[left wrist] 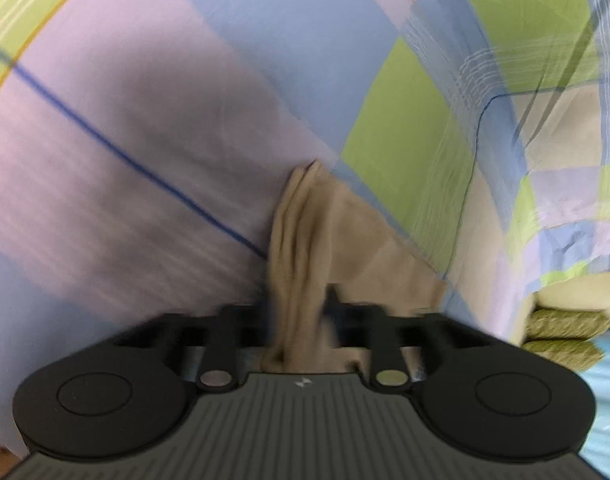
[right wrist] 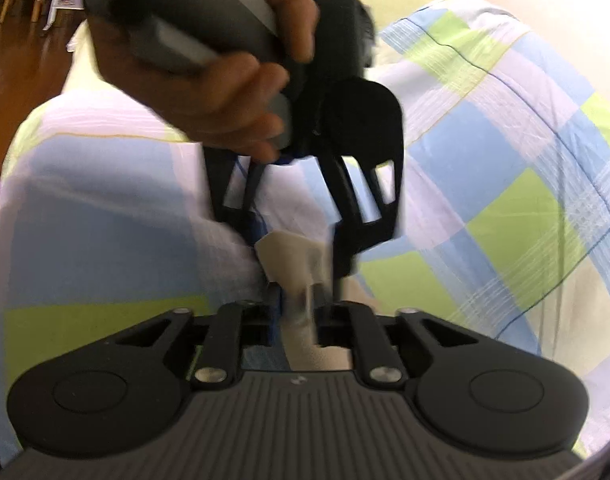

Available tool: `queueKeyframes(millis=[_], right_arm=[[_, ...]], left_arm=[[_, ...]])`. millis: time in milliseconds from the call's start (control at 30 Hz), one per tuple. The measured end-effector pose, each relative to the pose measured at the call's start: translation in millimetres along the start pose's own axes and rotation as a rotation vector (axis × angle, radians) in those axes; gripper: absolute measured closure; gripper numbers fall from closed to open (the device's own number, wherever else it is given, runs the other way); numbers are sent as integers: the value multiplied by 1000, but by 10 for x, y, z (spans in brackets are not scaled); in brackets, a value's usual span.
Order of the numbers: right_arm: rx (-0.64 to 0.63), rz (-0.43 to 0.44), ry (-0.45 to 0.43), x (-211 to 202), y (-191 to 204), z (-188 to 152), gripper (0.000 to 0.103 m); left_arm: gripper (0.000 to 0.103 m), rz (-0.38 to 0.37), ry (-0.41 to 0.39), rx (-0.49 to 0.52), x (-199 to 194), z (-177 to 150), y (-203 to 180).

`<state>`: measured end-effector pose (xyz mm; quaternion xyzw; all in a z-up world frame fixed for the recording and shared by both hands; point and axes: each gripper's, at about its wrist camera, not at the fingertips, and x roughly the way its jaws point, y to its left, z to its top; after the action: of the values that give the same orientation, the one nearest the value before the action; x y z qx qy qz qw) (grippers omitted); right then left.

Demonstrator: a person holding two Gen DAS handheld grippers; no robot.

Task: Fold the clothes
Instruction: 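Grasp the folded beige cloth's end with the left gripper while the right gripper grasps beside it, then lift the folded cloth with both grippers and carry it to the chair's clothes stack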

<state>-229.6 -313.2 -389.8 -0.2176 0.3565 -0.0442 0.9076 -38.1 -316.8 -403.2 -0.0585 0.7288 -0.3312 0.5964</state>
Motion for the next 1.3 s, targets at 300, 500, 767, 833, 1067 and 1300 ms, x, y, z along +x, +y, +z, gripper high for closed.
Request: queueKeyframes(millis=[300, 500, 767, 833, 1067, 1300], right_arm=[[924, -9, 152, -162, -1065, -746, 65], [1446, 218, 127, 43, -1322, -1453, 64], [1520, 283, 70, 323, -1270, -1469, 87], [1522, 270, 66, 230, -1347, -1504, 88], [1586, 128, 65, -283, -1201, -1356, 89], [1686, -92, 63, -1541, -600, -1218, 89]], left_arm=[[86, -13, -1, -13, 38, 50, 39], [81, 1, 12, 26, 58, 86, 53], [87, -5, 28, 118, 92, 141, -36], [90, 9, 19, 190, 33, 90, -99], [92, 21, 9, 426, -174, -284, -444], [92, -74, 137, 612, -460, -1153, -689]])
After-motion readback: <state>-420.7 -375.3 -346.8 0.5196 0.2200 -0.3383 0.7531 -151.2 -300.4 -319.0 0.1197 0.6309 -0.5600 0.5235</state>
